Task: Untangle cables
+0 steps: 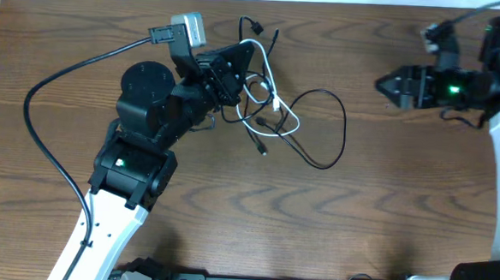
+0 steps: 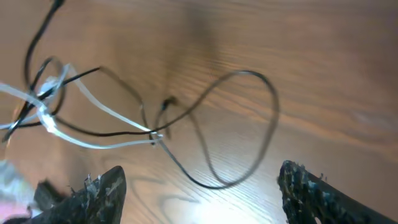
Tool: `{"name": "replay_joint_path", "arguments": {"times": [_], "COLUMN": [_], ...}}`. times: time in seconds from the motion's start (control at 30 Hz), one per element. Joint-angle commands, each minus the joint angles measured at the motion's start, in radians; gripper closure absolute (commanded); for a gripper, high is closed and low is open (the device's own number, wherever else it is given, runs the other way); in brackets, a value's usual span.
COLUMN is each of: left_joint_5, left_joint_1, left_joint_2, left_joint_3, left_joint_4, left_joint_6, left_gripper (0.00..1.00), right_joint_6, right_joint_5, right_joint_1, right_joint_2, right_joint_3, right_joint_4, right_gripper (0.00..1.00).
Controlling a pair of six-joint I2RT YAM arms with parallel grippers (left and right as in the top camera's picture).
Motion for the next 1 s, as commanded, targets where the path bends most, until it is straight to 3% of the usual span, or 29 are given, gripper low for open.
{"name": "replay_joint_path", "arguments": {"times": [0.0, 0.33, 0.87, 0.97], "left_joint_5": [0.022, 0.118, 0.111, 0.109], "left_joint_1": [0.006, 0.046, 0.063, 0.063], "left_joint_2": [-0.008, -0.009, -0.009, -0.008], "left_joint_3": [0.002, 0.002, 0.002, 0.002], "left_joint_4": [0.014, 0.018, 0.029, 0.029], "left_joint_6": [-0.127, -0.137, -0.139, -0.139], "left_gripper": [0.92, 0.93, 0.93, 0.93], "right_joint_6": [-0.044, -0.044, -0.058, -0.011], "right_joint_5": [-0.072, -0.08, -0.136, -0.045], "right_joint_1": [0.097, 0.304, 0.369, 0.373], "right_joint_2": [0.019, 0.173, 0.274, 0.274], "right_joint_3": [0.014, 0.014, 0.014, 0.014], "right_joint_4": [0.023, 0.066, 0.05, 0.035], "right_gripper": [0.26, 0.3, 0.37, 0.3]}}
